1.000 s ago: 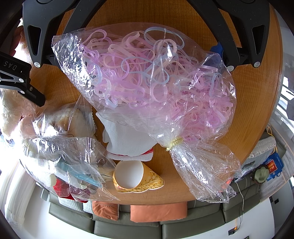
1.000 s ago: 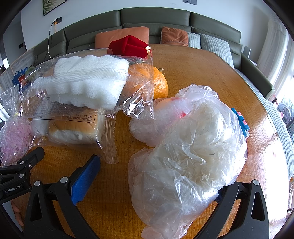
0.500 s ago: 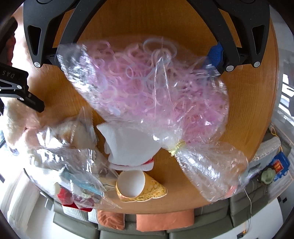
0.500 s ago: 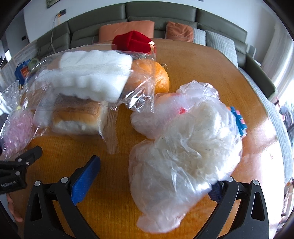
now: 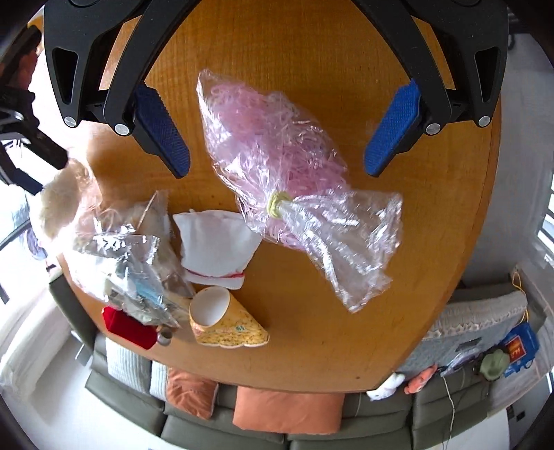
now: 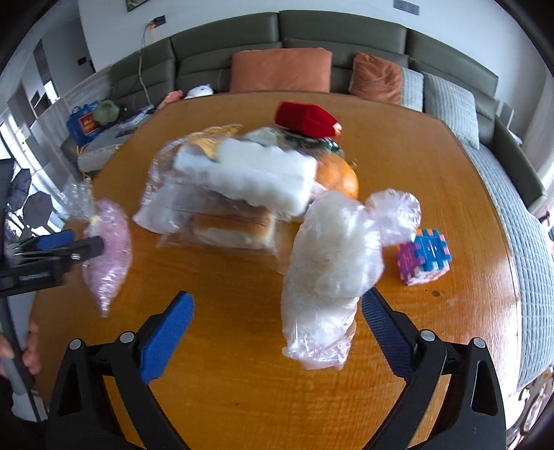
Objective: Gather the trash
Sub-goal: 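Grasp the pink rubber-band bag with the left tool while the right tool grasps the white foam bag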
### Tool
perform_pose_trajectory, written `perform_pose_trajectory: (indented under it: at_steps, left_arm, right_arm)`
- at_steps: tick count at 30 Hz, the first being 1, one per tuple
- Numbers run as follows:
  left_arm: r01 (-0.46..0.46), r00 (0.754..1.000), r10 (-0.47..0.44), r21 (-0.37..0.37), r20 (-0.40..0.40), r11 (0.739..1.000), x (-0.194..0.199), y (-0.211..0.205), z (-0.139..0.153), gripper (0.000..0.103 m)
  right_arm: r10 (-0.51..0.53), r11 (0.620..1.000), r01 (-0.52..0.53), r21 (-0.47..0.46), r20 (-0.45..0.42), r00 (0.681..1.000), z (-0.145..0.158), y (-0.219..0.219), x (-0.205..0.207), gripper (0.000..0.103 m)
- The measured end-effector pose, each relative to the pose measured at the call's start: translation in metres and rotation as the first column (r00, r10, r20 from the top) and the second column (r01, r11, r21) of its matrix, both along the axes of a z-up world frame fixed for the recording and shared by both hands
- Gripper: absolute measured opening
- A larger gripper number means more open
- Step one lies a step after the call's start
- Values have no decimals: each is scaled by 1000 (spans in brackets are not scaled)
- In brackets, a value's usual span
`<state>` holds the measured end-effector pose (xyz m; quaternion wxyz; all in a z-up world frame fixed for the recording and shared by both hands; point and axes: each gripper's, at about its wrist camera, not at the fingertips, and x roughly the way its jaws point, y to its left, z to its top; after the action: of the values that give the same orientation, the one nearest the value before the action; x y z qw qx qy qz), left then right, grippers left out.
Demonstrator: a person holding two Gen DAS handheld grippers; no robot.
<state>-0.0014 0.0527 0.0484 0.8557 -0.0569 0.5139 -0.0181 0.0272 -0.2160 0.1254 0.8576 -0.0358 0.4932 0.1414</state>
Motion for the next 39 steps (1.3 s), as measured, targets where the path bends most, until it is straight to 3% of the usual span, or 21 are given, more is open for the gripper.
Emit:
perform_pose_trajectory:
  at_steps: [7,9,11,14,17,21,25,28,30,33,39]
  left_arm:
    - [-6,996,10,50,-91,999,7,-4,-23,97]
    - [-16,995,19,32,-99,999,7,-1,-25,86]
    - [-25,994,28,25,-102,999,9,3,-26,64]
    - [-15,996,16,11,-84,1000,9,7,-23,49]
    - [-10,996,9,-15,-83,1000,9,11,-20,44]
    - [-13,996,9,-47,-87,999,9,15,-14,43]
    - [-27,996,24,-44,-81,999,0,18,-8,43]
    - [-35,997,32,-50,-67,998,-5,19,-4,43]
    - [-37,998,34,-44,-56,998,-8,20,-1,43]
    - [-41,998,39,-41,-42,998,-13,22,3,43]
    - [-44,999,44,-45,-12,998,-19,25,15,43]
  right_arm:
    - [32,999,-33,21,38,999,25,12,7,97]
    - [43,999,-44,19,51,998,30,17,12,97]
    - [51,999,-52,11,66,996,35,20,20,97]
    - [77,997,-77,-2,75,994,39,24,31,97]
    - [167,985,-164,-49,73,983,42,36,45,97]
    - [307,942,-295,-160,56,950,36,61,62,97]
    - [343,915,-325,-240,38,938,20,76,80,97]
    - [355,901,-346,-262,-16,935,4,80,89,81]
    - [351,894,-349,-281,-47,935,-6,81,93,63]
    - [324,910,-324,-258,-43,945,0,77,96,43]
    - [263,947,-253,-201,26,964,27,67,89,39]
